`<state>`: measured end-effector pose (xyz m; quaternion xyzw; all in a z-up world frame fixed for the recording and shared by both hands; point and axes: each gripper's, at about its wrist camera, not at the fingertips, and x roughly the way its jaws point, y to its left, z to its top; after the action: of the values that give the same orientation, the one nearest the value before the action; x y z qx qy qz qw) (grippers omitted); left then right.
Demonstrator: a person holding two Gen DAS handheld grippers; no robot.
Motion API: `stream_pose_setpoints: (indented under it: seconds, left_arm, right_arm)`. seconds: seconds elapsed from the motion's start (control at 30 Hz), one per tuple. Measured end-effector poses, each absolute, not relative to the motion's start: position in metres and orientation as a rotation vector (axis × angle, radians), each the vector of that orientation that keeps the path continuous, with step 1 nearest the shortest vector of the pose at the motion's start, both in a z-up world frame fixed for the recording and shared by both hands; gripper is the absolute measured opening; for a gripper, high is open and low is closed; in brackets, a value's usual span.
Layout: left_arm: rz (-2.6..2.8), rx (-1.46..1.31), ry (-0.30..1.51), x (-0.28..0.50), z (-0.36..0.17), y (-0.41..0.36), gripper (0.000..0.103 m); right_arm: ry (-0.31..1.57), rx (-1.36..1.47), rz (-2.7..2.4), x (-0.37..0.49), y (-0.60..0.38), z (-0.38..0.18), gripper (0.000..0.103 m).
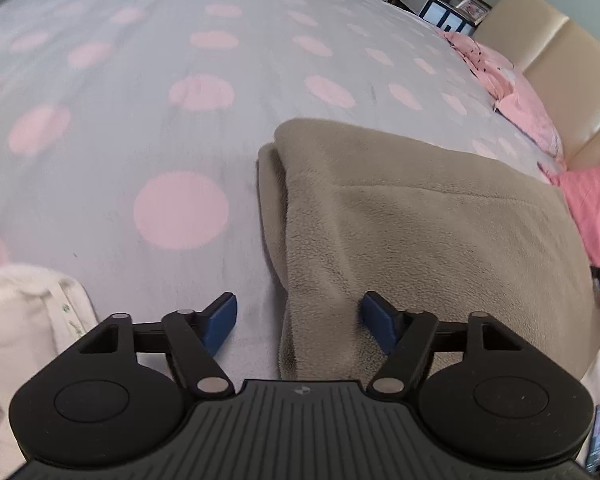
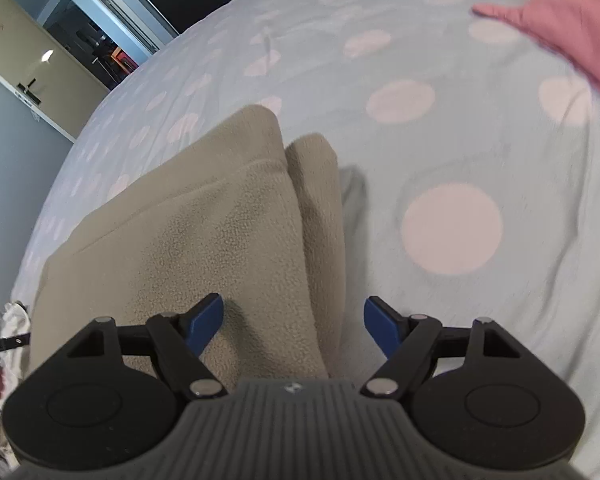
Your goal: Fold clothes
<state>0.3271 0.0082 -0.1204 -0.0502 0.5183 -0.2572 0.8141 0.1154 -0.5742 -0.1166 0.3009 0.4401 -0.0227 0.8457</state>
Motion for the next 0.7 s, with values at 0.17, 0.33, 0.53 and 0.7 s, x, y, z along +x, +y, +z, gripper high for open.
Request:
stream_pose_setpoints:
  seconds: [0.17,0.33,0.53,0.7]
  left_arm:
    - [-0.597,-0.246,1.155,0.341,-0.145,0.021,0.076]
    - [-0.667,-0.303,1.152,0.352,-0.157,0.027,0.078]
    - [-0.702,-0.288,1.148,0.357,-0.164,0.021,0.079]
    - [-0.657,-0.103,1.14,0.352,-0.156,-0.007,0.077]
  right_arm:
    - [0.939,0.71,-0.019,0.122,-0.578,-0.134,0.085]
    - [0.939,0.784,0.028,0.132,-0.584,-0.15,0.085]
    - [0.944,0.786,0.079,0.142,-0.584,-0.161,0.084]
    - [0.944,0.786,0.075,0.144,-0.581,-0.163,0.084]
